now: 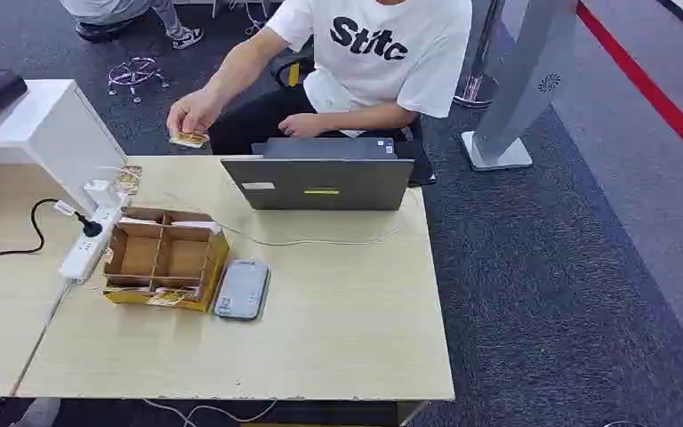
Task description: Pass the card to the sensor for recognition and then transmit it.
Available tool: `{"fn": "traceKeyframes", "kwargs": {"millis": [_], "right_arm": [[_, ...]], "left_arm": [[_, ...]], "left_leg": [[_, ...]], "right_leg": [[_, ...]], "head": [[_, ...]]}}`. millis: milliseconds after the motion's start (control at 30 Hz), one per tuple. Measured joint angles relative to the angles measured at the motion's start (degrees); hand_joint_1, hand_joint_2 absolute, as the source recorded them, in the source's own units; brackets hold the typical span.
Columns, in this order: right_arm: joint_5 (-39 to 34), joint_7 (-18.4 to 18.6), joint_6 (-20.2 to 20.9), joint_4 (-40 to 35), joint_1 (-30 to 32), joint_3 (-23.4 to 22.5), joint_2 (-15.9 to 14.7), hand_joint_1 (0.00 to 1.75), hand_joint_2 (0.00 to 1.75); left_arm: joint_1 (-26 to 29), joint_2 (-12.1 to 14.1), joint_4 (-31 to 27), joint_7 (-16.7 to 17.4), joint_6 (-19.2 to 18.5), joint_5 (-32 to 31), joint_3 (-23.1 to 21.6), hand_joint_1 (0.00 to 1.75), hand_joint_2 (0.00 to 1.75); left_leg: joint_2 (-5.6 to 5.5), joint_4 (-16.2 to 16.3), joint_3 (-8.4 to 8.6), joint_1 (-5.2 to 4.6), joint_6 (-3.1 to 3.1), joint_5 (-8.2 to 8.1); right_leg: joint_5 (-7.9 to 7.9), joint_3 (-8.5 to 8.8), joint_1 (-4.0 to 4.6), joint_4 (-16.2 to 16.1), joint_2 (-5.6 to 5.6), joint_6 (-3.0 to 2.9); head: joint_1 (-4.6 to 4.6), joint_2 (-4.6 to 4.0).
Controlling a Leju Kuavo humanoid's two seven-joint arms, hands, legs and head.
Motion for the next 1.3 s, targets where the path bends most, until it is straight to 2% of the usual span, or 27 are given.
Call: {"fn": "traceKeyframes", "kwargs": {"millis": [100,133,200,267,333,400,500,600,700,833,967,1000,1300], "right_arm": [[1.4,0.1,1.2,0.0,0.0,0.0,-0.1,0.00,1.75],[1.5,0.1,1.5,0.0,0.0,0.0,-0.2,0.00,1.75],[2.0,0.1,1.7,0.0,-0.1,0.0,-0.3,0.00,1.75],[3.0,0.0,2.4,0.0,0.0,0.1,-0.4,0.00,1.75],[4.0,-0.3,3.2,0.0,-0.2,0.2,-0.7,0.00,1.75],[5.0,-0.3,3.9,0.0,-0.5,0.3,-0.9,0.00,1.75],[6.2,-0.2,4.8,0.0,-0.6,0.8,-1.2,0.00,1.75],[6.8,-0.2,4.9,0.0,-0.7,1.4,-1.4,0.00,1.75],[7.3,-0.1,4.9,0.0,-0.8,1.7,-1.7,0.00,1.75],[7.5,0.1,4.8,0.0,-0.8,1.9,-1.8,0.00,1.75],[7.7,0.3,4.8,0.0,-0.8,2.0,-1.8,0.00,1.75],[7.7,0.3,4.8,0.0,-0.8,2.0,-1.8,0.00,1.75],[8.0,0.3,4.8,0.0,-0.8,2.0,-1.8,0.00,1.75]], "left_arm": [[-0.7,0.3,-3.3,2.8,1.5,-19.6,-5.7,0.00,1.75],[-1.1,0.4,-4.3,3.8,1.8,-23.1,-7.9,0.00,1.75],[-1.5,0.6,-5.6,4.9,2.3,-25.7,-10.7,0.00,1.75],[-1.9,1.6,-6.5,7.6,4.6,-33.4,-13.8,0.00,1.75],[-2.5,3.3,-6.5,11.5,7.3,-43.8,-18.4,0.00,1.75],[-4.2,5.6,-5.9,15.7,9.1,-51.0,-22.7,0.00,1.75],[-8.0,10.1,-1.9,22.0,11.0,-60.6,-28.8,0.00,1.75],[-11.4,14.3,3.9,27.0,12.6,-61.9,-34.5,0.00,1.75],[-13.6,17.3,8.3,28.2,14.3,-61.9,-38.5,0.00,1.75],[-15.0,19.2,11.0,29.1,15.1,-61.9,-41.8,0.00,1.75],[-15.5,19.9,11.9,29.4,15.1,-61.9,-43.1,0.02,1.75],[-15.6,20.0,12.0,29.4,15.1,-61.9,-43.2,1.75,1.75],[-15.8,19.9,12.2,29.1,15.3,-61.9,-43.3,1.75,1.75]], "left_leg": [[0.00,0.0,-0.01,0.00,-0.05,0.04],[0.02,0.0,-0.01,0.00,-0.05,0.04],[0.05,0.0,0.02,0.00,-0.06,0.04],[0.05,0.0,0.05,0.00,-0.06,0.05],[-0.01,0.1,-0.01,0.01,-0.05,0.05],[0.00,0.0,-0.01,0.01,-0.06,0.06],[-0.01,0.0,0.00,0.02,-0.15,0.13],[0.02,0.0,0.00,0.04,-0.22,0.18],[0.04,0.0,-0.02,0.03,-0.22,0.18],[0.05,0.0,-0.06,0.03,-0.22,0.18],[0.06,0.0,-0.11,0.02,-0.22,0.18],[0.06,0.0,-0.11,0.03,-0.22,0.18],[0.06,0.0,-0.12,0.03,-0.22,0.18]], "right_leg": [[0.04,0.00,0.00,0.0,0.00,-0.03],[0.05,0.03,0.00,0.0,0.01,-0.03],[0.07,0.01,0.00,0.0,0.07,-0.05],[0.07,-0.02,0.00,0.0,0.06,-0.05],[0.07,-0.04,0.00,0.0,0.01,-0.05],[0.08,-0.04,0.00,0.0,0.01,-0.05],[0.10,-0.04,-0.01,0.0,0.01,-0.08],[0.17,-0.07,0.00,0.1,0.06,-0.16],[0.18,-0.10,0.00,0.1,0.07,-0.19],[0.18,-0.13,0.00,0.1,0.08,-0.19],[0.18,-0.18,0.00,0.1,0.09,-0.19],[0.18,-0.19,0.00,0.1,0.09,-0.19],[0.18,-0.19,0.00,0.1,0.09,-0.19]], "head": [[0.00,-0.02],[0.02,-0.02],[0.02,-0.02],[0.00,0.00],[0.02,-0.02],[0.02,-0.02],[0.00,-0.02],[0.00,-0.02],[0.02,0.00],[0.02,-0.02],[0.02,0.00],[0.02,-0.02],[0.02,-0.02]]}}
